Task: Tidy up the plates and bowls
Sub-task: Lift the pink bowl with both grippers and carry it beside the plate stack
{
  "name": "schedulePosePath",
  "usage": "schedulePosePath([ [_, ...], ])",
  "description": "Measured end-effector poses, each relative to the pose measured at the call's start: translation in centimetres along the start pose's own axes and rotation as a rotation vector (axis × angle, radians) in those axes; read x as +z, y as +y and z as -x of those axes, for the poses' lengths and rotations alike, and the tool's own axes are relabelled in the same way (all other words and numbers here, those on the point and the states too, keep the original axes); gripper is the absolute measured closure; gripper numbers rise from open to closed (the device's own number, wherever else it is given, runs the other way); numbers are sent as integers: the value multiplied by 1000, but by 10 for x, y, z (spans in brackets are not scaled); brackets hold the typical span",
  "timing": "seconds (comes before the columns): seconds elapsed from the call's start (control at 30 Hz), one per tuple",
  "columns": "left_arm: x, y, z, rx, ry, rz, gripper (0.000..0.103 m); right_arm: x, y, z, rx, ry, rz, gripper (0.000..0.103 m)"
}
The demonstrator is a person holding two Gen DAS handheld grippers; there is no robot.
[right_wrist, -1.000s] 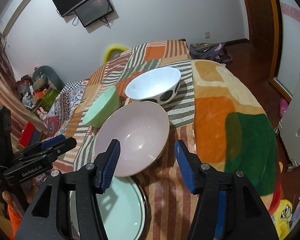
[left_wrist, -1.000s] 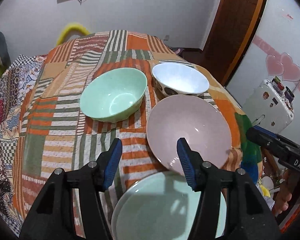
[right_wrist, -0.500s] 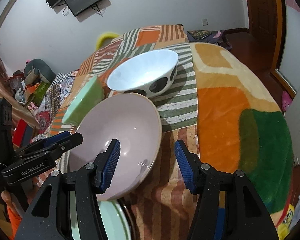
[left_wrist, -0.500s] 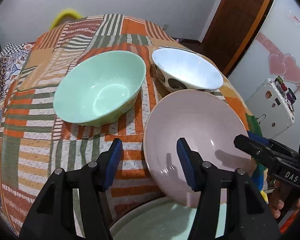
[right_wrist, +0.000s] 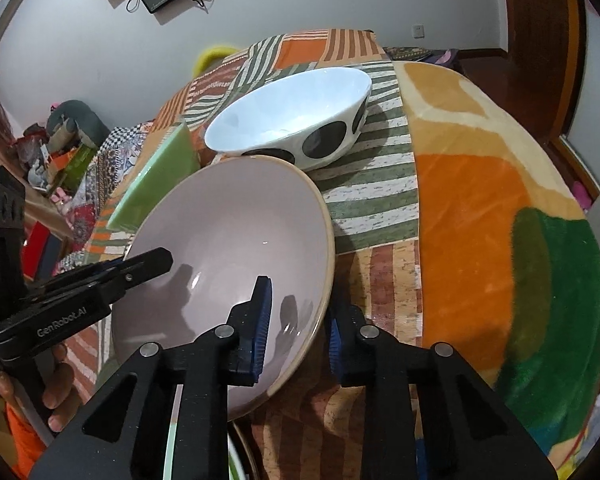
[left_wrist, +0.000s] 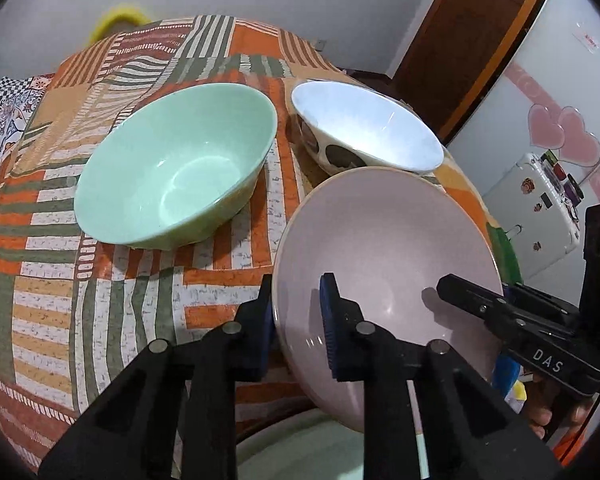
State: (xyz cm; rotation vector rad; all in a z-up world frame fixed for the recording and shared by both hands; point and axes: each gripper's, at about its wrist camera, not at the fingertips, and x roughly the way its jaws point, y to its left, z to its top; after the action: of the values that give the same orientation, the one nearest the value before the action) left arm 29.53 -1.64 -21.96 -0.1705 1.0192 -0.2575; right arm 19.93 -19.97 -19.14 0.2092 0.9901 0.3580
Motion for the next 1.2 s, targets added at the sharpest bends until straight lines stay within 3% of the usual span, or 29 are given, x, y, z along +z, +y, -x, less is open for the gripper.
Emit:
schedulePosePath([
  [0.37,-10,-7,30,-2,-26,3,82,-1,3,15,15,-2,-10,81],
  [1.2,-55,-9,161,34,-211,21,82,-13,66,68,72,-110,106,81],
])
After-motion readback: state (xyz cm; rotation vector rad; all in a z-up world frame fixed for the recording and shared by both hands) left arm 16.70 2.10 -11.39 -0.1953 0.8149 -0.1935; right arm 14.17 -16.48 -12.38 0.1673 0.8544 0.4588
